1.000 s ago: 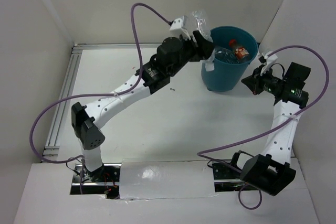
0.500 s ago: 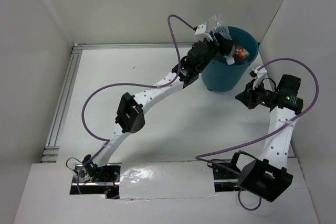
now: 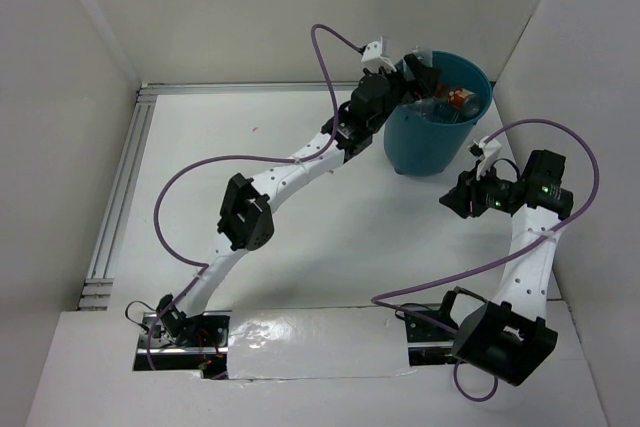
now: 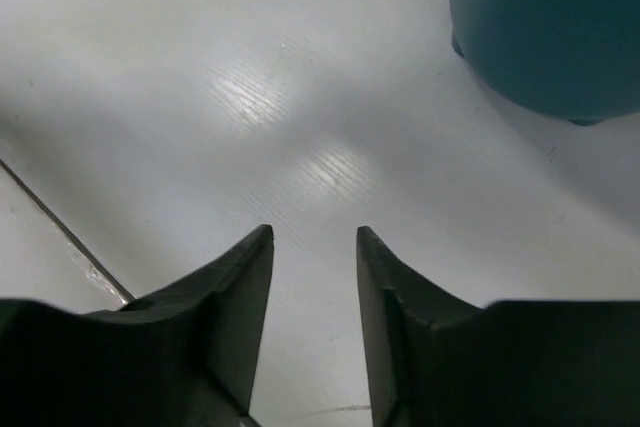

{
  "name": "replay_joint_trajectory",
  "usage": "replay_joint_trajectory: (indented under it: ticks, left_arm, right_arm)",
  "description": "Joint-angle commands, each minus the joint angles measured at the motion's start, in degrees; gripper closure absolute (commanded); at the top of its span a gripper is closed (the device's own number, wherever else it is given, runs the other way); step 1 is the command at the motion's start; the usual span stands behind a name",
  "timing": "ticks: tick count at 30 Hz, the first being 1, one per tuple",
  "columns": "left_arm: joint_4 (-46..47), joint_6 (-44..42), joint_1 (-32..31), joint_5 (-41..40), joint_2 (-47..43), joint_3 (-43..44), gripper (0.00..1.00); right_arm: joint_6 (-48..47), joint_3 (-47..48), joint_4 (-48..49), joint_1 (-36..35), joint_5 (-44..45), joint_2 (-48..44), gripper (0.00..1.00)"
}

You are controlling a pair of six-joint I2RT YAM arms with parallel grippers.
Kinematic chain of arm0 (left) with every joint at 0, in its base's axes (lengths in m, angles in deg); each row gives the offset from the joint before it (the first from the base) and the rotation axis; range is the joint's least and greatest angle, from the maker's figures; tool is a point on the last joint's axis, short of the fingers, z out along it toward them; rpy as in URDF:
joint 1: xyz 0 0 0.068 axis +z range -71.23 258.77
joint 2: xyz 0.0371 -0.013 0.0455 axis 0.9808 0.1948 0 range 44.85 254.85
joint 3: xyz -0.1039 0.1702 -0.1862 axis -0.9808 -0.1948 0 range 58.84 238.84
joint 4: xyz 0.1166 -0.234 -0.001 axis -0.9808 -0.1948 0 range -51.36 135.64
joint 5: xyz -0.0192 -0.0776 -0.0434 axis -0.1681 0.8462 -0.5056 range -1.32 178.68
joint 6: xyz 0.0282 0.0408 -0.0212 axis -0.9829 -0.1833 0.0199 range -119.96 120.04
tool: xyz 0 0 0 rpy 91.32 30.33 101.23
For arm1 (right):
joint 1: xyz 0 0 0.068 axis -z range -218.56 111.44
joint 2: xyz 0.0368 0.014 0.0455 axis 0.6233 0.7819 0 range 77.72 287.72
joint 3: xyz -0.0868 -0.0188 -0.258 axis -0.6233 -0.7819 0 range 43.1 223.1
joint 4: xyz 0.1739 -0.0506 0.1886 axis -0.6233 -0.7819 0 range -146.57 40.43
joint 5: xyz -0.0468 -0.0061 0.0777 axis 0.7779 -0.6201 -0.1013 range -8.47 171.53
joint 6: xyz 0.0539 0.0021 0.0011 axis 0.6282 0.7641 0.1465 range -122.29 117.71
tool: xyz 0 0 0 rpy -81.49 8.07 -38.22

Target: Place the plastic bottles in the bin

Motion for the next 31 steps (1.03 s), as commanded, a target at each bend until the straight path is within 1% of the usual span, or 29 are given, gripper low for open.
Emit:
replay_joint_trajectory:
  ticks: [1, 2, 4, 5, 6, 8, 9, 11, 12, 13, 14, 15, 16, 17, 18, 19, 20, 21, 22, 23, 24, 25, 26, 27, 28, 29, 30, 31]
  left_arm:
    - [3.2, -1.2, -0.3, 1.1, -2.8, 0.1, 0.00]
    - [3.2, -1.2, -0.3, 1.1, -2.8, 0.1, 0.00]
    - [3.2, -2.3, -0.3, 2.3, -3.4, 0.8, 0.00]
    - [3.2, -2.3, -0.3, 2.3, -4.4, 0.8, 0.00]
    - [3.8, -4.2, -0.3, 2.3, -5.1, 0.8, 0.00]
    - [3.8, -5.8, -0.3, 2.3, -7.8, 0.8, 0.00]
    - [3.8, -7.6, -0.3, 2.3, -9.0, 0.1, 0.00]
    - [3.8, -9.6, -0.3, 2.3, -12.3, -3.7, 0.00]
    - [4.5, -10.6, -0.3, 1.8, -16.5, -5.7, 0.00]
    - [5.0, -12.2, -0.3, 1.8, -18.8, -8.1, 0.00]
    - [5.7, -13.0, 0.3, 1.8, -21.0, -12.7, 0.00]
    - [5.7, -13.6, 0.4, 1.1, -23.4, -15.0, 0.00]
    - [5.7, -15.4, 0.4, 1.1, -28.3, -17.5, 0.00]
    - [5.7, -16.4, 0.4, 1.1, -30.9, -22.8, 0.00]
    - [4.9, -17.6, 0.4, 1.1, -33.5, -25.7, 0.00]
    - [4.3, -19.9, 0.9, 2.8, -36.2, -28.8, 0.00]
    - [3.6, -20.7, 0.9, 3.5, -41.9, -35.8, 0.00]
    - [2.5, -21.4, 0.9, 4.1, -44.8, -39.5, 0.00]
    - [0.4, -21.9, 1.4, 5.4, -47.7, -43.5, 0.00]
    - [-0.4, -21.9, 1.4, 5.9, -50.5, -47.6, 0.00]
    - [-1.0, -21.9, 2.1, 5.9, -56.5, -56.4, 0.00]
    - [-1.0, -21.3, 3.1, 8.1, -59.6, -61.0, 0.00]
    - [-2.6, -20.2, 3.6, 8.7, -62.6, -65.4, 0.00]
    - [-4.9, -18.4, 4.9, 9.3, -68.2, -76.2, 0.00]
    - [-4.9, -18.4, 5.6, 9.8, -71.0, -76.3, 0.00]
    - [-8.0, -17.3, 6.6, 10.9, -73.6, -79.3, 0.00]
    - [-9.4, -16.8, 7.5, 11.8, -76.2, -84.5, 0.00]
    - [-10.6, -16.8, 8.6, 11.8, -78.8, -87.0, 0.00]
  right_arm:
    - [-0.8, -0.8, -1.4, 0.1, -1.5, -1.1, 0.52]
    - [-0.8, -0.8, -1.4, 0.1, -1.5, -1.1, 0.46]
    - [-0.8, -0.8, -1.4, 0.1, -1.5, -1.1, 0.39]
    - [-0.8, -0.8, -1.4, 0.1, -1.5, -1.1, 0.38]
    - [-0.8, -1.4, -0.9, 0.1, -1.5, -1.1, 0.33]
    - [-0.8, -1.4, -0.9, 0.1, -1.0, -1.1, 0.29]
    - [-0.2, -1.4, -0.4, 0.1, -0.4, -1.1, 0.24]
    - [-0.2, -1.4, -0.4, 0.1, 0.2, -1.1, 0.20]
    - [0.3, -0.8, -0.4, 0.1, 0.7, -1.1, 0.17]
    - [0.3, -0.8, 0.2, 0.1, 0.7, -1.1, 0.12]
    - [0.9, -0.3, 0.2, 0.1, 1.2, -1.1, 0.12]
    - [1.7, -0.3, 0.7, 0.1, 1.8, -1.1, 0.10]
    - [3.1, -0.3, 1.3, 0.1, 2.4, -1.1, 0.05]
    - [4.4, -0.3, 2.0, 0.1, 2.9, -1.1, 0.05]
    - [5.6, -0.3, 2.5, 0.1, 3.4, -1.1, 0.03]
    - [7.9, -0.3, 3.5, 0.1, 4.6, -1.1, 0.02]
    - [9.7, 0.3, 4.5, 0.1, 5.4, -1.7, 0.00]
    - [12.0, 0.3, 5.7, 0.1, 6.3, -1.7, 0.00]
    - [16.2, 0.3, 8.1, 0.1, 8.3, -2.5, 0.00]
    - [18.2, 0.3, 9.5, 0.1, 9.4, -3.2, 0.00]
    - [19.7, 0.3, 10.8, 0.1, 10.5, -3.2, 0.00]
    - [20.5, 0.3, 12.9, 0.7, 12.0, -4.2, 0.00]
    - [22.0, 0.3, 13.8, 0.7, 12.7, -4.9, 0.00]
    - [25.2, -0.5, 16.5, 1.2, 14.4, -5.6, 0.00]
    - [25.9, -0.5, 17.3, 1.2, 15.1, -5.6, 0.00]
    - [27.0, -1.0, 18.4, 1.2, 15.9, -6.2, 0.00]
    - [28.0, -1.9, 19.7, 1.2, 16.8, -6.7, 0.00]
    - [29.0, -2.4, 21.2, 1.2, 18.0, -6.7, 0.00]
